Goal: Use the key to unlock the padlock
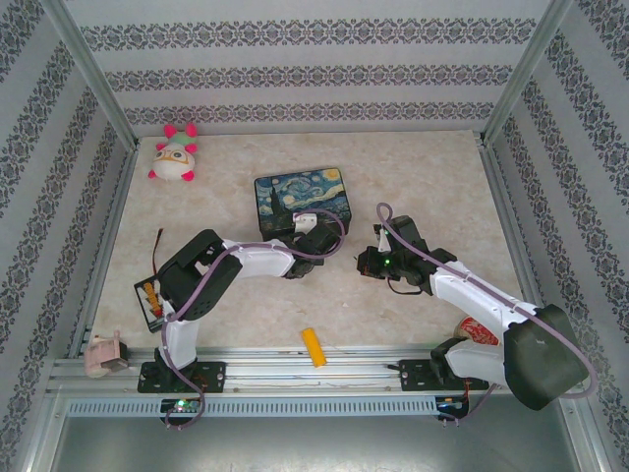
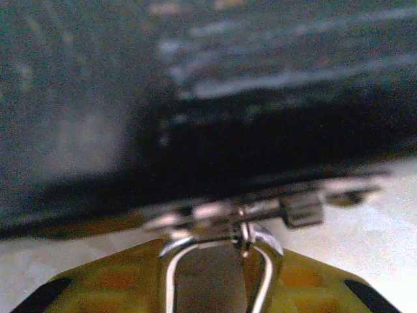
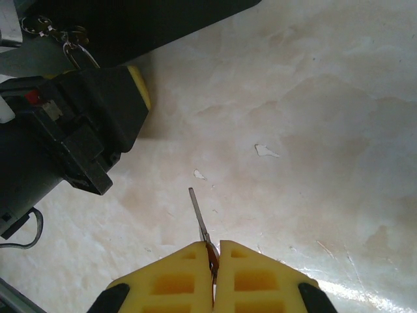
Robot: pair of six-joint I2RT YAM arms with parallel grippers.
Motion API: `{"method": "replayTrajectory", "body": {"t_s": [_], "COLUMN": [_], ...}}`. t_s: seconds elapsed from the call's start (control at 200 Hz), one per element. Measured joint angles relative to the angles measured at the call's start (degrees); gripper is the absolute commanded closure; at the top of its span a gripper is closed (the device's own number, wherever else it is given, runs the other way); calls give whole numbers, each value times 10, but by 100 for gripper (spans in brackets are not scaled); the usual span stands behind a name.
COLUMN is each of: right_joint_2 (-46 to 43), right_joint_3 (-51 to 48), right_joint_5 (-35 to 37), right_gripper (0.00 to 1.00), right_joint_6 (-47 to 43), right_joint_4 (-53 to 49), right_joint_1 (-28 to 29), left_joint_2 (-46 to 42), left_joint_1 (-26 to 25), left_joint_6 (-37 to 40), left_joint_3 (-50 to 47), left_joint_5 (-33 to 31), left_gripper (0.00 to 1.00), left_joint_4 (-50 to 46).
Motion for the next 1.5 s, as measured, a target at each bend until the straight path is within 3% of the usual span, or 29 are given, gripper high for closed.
{"method": "replayTrajectory", "body": {"t_s": [0.21,0.924,1.499], "right_joint_2": [-10,-25,86], "right_joint_3": [-20,-144,-153], "right_joint_5": [1,25,82], "right_gripper": [100,100,100], "right_joint_6": [0,17,70], "right_joint_4": [11,216,363], "right_joint_1": [0,23,103], "left_joint_2": [-2,-48,-50], "left_joint_1": [0,0,0], "left_joint_6": [-12,-187,-262], "left_joint_3": [0,-62,-90], "left_joint_5": [20,139,147], "left_gripper": [88,89,89], "left_joint_4": [7,106,181]}}
